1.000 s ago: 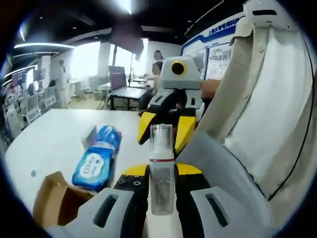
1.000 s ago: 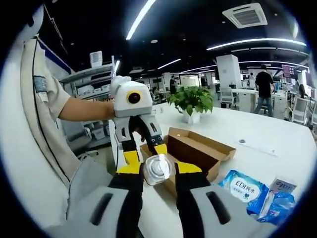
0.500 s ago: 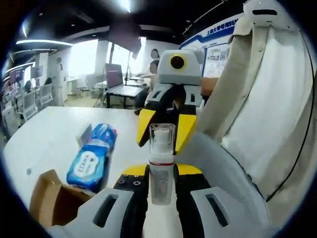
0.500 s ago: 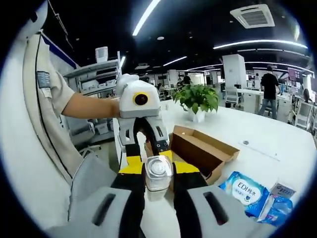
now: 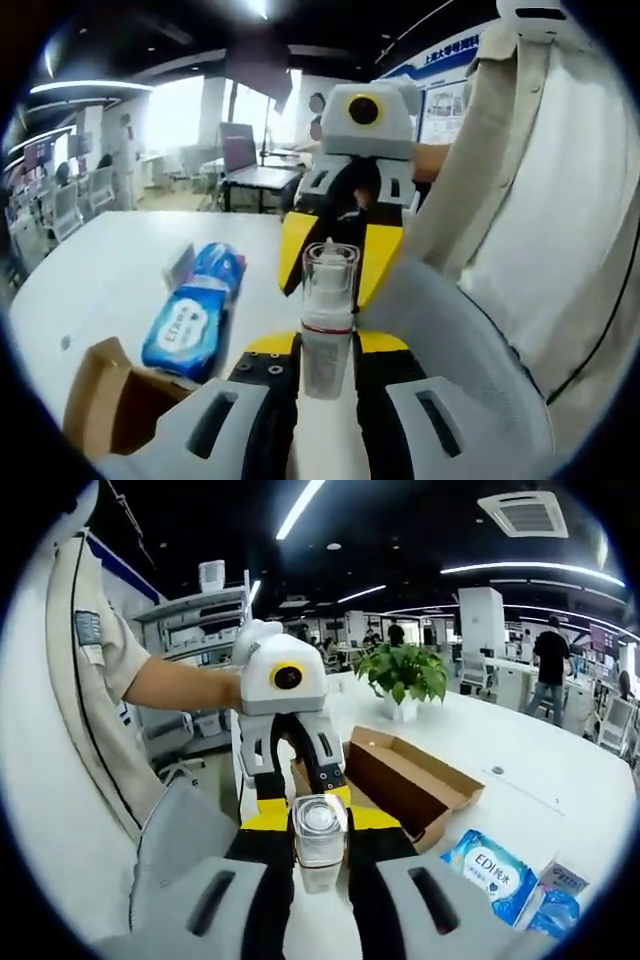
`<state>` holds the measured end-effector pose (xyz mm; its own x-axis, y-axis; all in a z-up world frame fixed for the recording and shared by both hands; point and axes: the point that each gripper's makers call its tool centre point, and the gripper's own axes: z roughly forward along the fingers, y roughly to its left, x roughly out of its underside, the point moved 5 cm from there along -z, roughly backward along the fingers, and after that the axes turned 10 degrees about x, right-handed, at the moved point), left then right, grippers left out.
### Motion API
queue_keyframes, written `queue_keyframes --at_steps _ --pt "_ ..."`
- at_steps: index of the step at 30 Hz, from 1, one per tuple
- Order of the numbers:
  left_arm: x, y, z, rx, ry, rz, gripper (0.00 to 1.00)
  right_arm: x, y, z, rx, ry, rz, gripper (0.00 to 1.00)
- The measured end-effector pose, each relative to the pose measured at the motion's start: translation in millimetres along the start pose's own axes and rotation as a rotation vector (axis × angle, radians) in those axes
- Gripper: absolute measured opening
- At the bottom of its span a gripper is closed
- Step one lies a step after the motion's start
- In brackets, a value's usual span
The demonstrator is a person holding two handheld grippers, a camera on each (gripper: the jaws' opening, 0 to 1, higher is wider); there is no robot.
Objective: Operate the shoe box by opening the lid, removing the specified soft item, and placing it in the target area until the item is outside and the box remains undamaged.
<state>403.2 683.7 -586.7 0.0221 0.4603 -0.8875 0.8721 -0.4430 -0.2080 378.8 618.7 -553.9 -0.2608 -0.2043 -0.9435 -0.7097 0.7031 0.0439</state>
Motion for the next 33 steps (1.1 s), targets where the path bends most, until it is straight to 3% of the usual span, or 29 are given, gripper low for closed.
queue_keyframes --at_steps 8,21,33 --pt "9.7 7.9 -8 -0.055 0.014 -0.043 0.29 -4.4 -11 6 -0.014 0.002 -0.027 0.16" --pt "16.5 17.7 -43 -0.231 -0.047 -0.096 0.54 -5.4 -38 8 -0.022 0.003 -0.076 0.16" --pt "24.0 13.7 -77 -0.376 -0.075 -0.135 0.70 -10.6 -81 7 -0.017 0.006 -0.137 0.17"
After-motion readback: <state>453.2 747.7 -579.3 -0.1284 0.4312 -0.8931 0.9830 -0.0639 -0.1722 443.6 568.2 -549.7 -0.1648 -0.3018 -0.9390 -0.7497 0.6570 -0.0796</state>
